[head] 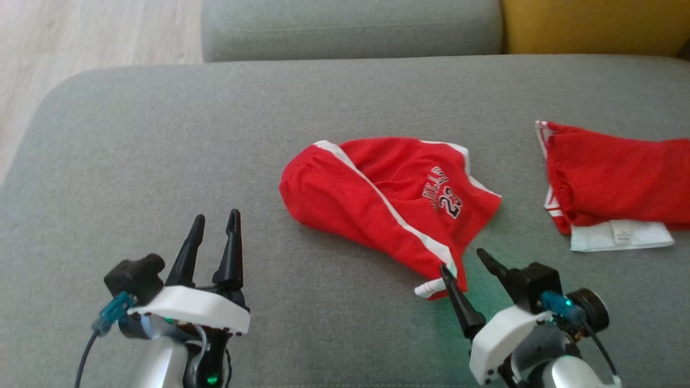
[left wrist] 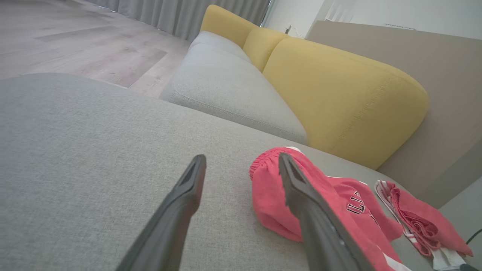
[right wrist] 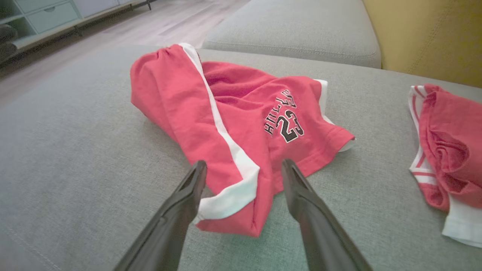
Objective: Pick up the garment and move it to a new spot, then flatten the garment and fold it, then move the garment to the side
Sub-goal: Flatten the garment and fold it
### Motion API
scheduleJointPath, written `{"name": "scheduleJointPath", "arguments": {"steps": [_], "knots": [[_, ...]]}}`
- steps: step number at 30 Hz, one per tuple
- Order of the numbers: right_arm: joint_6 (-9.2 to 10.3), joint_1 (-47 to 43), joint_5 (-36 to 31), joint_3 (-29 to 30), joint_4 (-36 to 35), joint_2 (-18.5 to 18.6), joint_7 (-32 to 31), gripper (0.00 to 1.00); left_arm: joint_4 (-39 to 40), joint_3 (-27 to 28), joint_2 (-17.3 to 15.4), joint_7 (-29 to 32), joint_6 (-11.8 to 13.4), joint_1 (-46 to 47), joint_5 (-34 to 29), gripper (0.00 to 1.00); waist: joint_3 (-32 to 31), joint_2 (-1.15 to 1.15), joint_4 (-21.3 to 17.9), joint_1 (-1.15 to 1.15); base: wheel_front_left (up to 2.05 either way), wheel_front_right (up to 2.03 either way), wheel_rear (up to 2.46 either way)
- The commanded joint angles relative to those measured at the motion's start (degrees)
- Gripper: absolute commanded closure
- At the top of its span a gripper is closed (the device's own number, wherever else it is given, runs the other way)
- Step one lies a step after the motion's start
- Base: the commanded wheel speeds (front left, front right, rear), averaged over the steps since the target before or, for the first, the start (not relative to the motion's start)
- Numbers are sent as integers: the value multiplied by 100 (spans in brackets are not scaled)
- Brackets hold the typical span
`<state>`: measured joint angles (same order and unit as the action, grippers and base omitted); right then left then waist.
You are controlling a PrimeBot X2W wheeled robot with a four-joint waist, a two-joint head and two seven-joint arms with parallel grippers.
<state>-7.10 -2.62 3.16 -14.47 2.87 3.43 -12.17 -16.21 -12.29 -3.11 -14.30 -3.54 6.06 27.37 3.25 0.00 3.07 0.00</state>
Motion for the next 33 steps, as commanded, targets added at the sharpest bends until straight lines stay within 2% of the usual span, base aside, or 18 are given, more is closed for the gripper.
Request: {"name": "scheduleJointPath", "arguments": {"steps": [1,9,22,33], "knots": [[-39,278,-47,-107,-150,-24,-14,0,170,165,-31,-69,-29,282,17,0,65,0,73,0,0,0,0],[-39,354,-11,-140,53,-53,-378,0,129,186,-5,-69,-58,323,36,0,169,0,214,0,0,0,0],[-39,138,-209,142,52,-55,-1007,0,154,228,18,-70,-77,389,47,0,178,0,119,0,0,0,0],[-39,85,424,-125,51,-55,-1108,0,140,223,22,-70,-92,390,64,0,166,0,108,0,0,0,0]]}}
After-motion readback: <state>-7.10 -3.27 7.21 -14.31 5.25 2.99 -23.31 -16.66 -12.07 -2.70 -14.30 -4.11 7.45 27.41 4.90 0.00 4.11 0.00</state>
